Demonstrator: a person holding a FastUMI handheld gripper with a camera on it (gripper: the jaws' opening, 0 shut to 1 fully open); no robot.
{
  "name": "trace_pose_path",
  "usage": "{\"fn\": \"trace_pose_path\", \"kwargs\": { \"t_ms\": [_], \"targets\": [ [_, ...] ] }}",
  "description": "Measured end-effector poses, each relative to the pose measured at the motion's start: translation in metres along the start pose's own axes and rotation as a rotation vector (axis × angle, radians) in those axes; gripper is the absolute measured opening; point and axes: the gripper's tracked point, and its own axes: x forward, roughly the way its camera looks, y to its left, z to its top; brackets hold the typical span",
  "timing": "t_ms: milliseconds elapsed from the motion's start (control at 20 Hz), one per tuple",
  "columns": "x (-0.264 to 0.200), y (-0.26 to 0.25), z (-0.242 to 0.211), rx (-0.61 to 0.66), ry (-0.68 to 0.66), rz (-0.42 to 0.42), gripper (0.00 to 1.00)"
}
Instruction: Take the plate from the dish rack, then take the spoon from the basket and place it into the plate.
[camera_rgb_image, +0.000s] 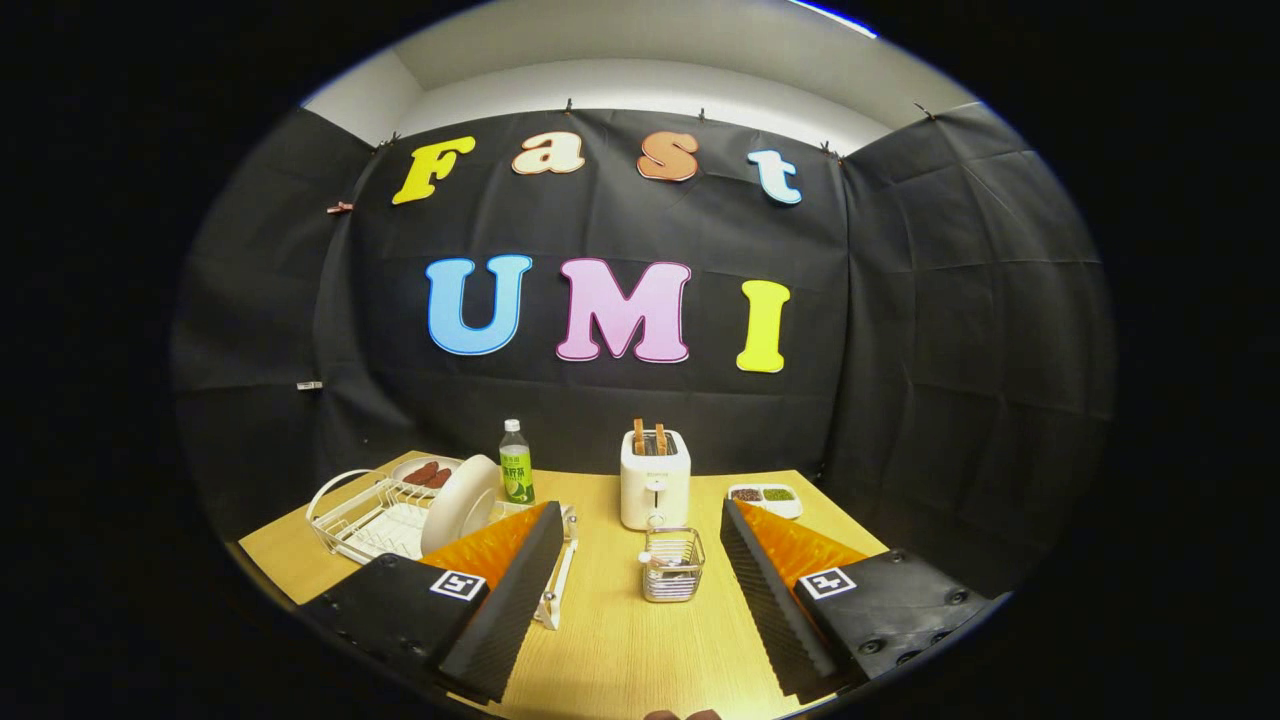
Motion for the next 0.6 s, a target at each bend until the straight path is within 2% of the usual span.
{"fn": "trace_pose_path", "kwargs": {
  "t_ms": [400, 600],
  "targets": [
    [0.045, 0.028, 0.024, -0.028, -0.022, 0.071, 0.97],
    [0.070, 0.078, 0.039, -0.013, 0.015, 0.203, 0.98]
  ]
}}
